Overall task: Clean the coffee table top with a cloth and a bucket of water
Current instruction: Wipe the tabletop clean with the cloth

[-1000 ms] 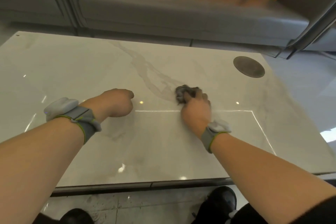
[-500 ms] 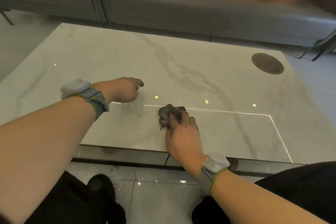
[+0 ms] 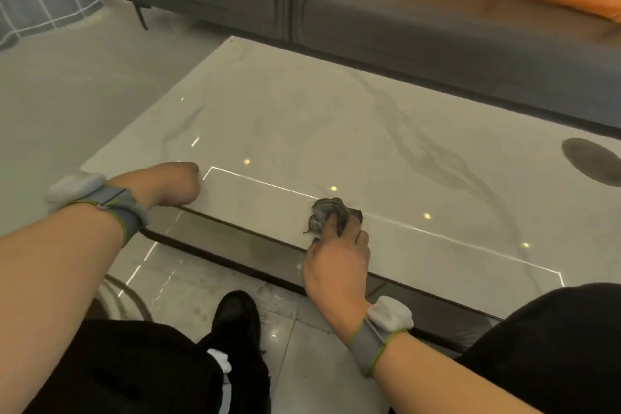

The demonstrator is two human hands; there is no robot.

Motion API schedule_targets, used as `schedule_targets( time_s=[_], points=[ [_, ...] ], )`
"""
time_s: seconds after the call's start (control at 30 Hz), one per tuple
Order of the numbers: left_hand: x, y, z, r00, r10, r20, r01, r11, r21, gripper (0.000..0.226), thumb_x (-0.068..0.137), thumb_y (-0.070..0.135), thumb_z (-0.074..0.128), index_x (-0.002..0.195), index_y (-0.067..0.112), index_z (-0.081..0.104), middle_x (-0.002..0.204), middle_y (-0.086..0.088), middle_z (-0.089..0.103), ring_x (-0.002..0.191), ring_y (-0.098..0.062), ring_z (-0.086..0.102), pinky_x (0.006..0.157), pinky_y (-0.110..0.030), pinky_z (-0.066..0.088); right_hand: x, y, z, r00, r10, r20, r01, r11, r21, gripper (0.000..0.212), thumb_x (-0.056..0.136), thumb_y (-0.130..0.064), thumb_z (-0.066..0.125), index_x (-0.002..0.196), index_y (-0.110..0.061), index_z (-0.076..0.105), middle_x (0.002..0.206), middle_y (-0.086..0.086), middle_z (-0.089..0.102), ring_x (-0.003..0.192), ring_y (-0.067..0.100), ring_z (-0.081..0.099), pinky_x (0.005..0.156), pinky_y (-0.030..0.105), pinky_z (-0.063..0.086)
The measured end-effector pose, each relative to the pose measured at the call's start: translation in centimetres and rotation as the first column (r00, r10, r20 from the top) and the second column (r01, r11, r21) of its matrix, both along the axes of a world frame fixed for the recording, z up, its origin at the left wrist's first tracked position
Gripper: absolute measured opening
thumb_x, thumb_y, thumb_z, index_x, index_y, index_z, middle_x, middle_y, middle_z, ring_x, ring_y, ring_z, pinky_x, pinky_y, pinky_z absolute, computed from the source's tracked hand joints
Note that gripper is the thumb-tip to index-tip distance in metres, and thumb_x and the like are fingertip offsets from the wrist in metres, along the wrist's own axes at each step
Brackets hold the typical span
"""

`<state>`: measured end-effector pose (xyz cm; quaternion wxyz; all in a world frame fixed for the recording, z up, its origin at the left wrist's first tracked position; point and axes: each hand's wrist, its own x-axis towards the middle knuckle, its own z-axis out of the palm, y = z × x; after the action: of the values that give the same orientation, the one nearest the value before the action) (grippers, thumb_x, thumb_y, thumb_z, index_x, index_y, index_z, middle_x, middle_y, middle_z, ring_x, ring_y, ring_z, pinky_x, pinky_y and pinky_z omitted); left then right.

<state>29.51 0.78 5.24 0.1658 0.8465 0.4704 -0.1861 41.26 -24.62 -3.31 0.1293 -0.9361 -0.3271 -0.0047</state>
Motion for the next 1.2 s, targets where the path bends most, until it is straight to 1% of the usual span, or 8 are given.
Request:
schedule_targets(
  time_s=[0.13, 0.37, 0.53, 0.6, 0.7, 0.97, 1.1, 1.2],
  points=[
    [-2.0, 1.2, 0.3, 0.995, 0.048, 0.093, -0.041, 0.996, -0.078, 0.052, 0.099, 0.006, 0.040, 0.151, 0.006, 0.034, 0.156, -0.014, 0.037, 0.143, -0.029, 0.035, 0.113, -0.029, 0.026, -2.7, 4.8, 0.1, 0.998, 0.068, -0.007, -0.068, 0.998, 0.017, 0.061, 0.085, -0.028, 0.042, 0.142, -0.008, 0.049, 0.139, 0.020, 0.045, 0.108, 0.035, 0.050, 0.084, 0.042, 0.047],
    [-1.8, 3.1, 0.4, 0.986, 0.079, 0.147, -0.064, 0.992, -0.109, 0.044, 0.097, 0.003, 0.040, 0.141, -0.002, 0.046, 0.147, -0.018, 0.047, 0.135, -0.031, 0.044, 0.108, -0.031, 0.036, -6.4, 12.3, 0.2, 0.964, 0.265, -0.036, -0.262, 0.963, 0.063, 0.058, 0.082, -0.028, 0.045, 0.138, -0.015, 0.053, 0.139, 0.015, 0.044, 0.110, 0.034, 0.048, 0.086, 0.040, 0.043],
    [-1.0, 3.1, 0.5, 0.980, 0.106, 0.166, -0.093, 0.992, -0.082, 0.042, 0.101, 0.006, 0.037, 0.140, -0.004, 0.047, 0.146, -0.023, 0.046, 0.135, -0.035, 0.045, 0.108, -0.034, 0.037, -5.7, 14.5, 0.2, 0.851, 0.512, -0.120, -0.489, 0.854, 0.177, 0.047, 0.075, -0.023, 0.043, 0.115, -0.021, 0.068, 0.124, 0.012, 0.053, 0.099, 0.036, 0.049, 0.082, 0.041, 0.047],
    [-0.9, 3.5, 0.3, 0.983, 0.109, 0.148, -0.100, 0.993, -0.069, 0.042, 0.101, 0.006, 0.036, 0.139, -0.003, 0.049, 0.144, -0.024, 0.049, 0.132, -0.037, 0.046, 0.107, -0.037, 0.040, -4.3, 15.3, -0.1, 0.783, 0.610, -0.122, -0.584, 0.788, 0.193, 0.044, 0.078, -0.020, 0.047, 0.115, -0.024, 0.070, 0.122, 0.011, 0.055, 0.100, 0.036, 0.050, 0.084, 0.043, 0.049],
    [-0.6, 3.5, 0.3, 0.988, 0.108, 0.110, -0.104, 0.994, -0.041, 0.042, 0.103, 0.008, 0.034, 0.143, -0.003, 0.043, 0.150, -0.021, 0.042, 0.137, -0.033, 0.041, 0.105, -0.029, 0.034, -1.8, 16.7, -0.3, 0.725, 0.684, -0.086, -0.662, 0.725, 0.191, 0.045, 0.081, -0.018, 0.049, 0.120, -0.030, 0.070, 0.121, 0.009, 0.056, 0.101, 0.035, 0.052, 0.088, 0.041, 0.049],
    [0.6, 3.3, 0.0, 0.996, 0.059, 0.060, -0.062, 0.997, 0.055, 0.045, 0.095, 0.017, 0.038, 0.139, 0.010, 0.048, 0.140, -0.013, 0.052, 0.126, -0.033, 0.051, 0.099, -0.036, 0.045, 5.1, 20.3, 0.1, 0.877, 0.476, -0.062, -0.465, 0.875, 0.135, 0.039, 0.090, -0.018, 0.050, 0.124, -0.026, 0.067, 0.127, 0.012, 0.051, 0.108, 0.038, 0.049, 0.094, 0.044, 0.048],
    [2.1, 1.6, 0.0, 1.000, -0.010, -0.021, 0.010, 1.000, 0.008, 0.047, 0.095, 0.017, 0.037, 0.141, 0.007, 0.039, 0.136, -0.015, 0.054, 0.121, -0.034, 0.053, 0.088, -0.033, 0.043, 9.4, 17.7, 0.7, 0.960, 0.273, -0.063, -0.270, 0.961, 0.053, 0.041, 0.092, -0.015, 0.048, 0.130, -0.025, 0.063, 0.132, 0.013, 0.045, 0.112, 0.038, 0.047, 0.098, 0.041, 0.046],
    [2.7, 0.8, -0.1, 0.996, -0.056, -0.073, 0.055, 0.998, -0.015, 0.050, 0.094, 0.017, 0.037, 0.141, 0.004, 0.037, 0.137, -0.017, 0.053, 0.122, -0.035, 0.053, 0.094, -0.036, 0.045, 11.2, 13.7, 0.7, 0.978, 0.205, -0.042, -0.202, 0.978, 0.054, 0.044, 0.090, -0.012, 0.049, 0.131, -0.022, 0.063, 0.133, 0.014, 0.045, 0.109, 0.040, 0.048, 0.095, 0.042, 0.048]
  ],
)
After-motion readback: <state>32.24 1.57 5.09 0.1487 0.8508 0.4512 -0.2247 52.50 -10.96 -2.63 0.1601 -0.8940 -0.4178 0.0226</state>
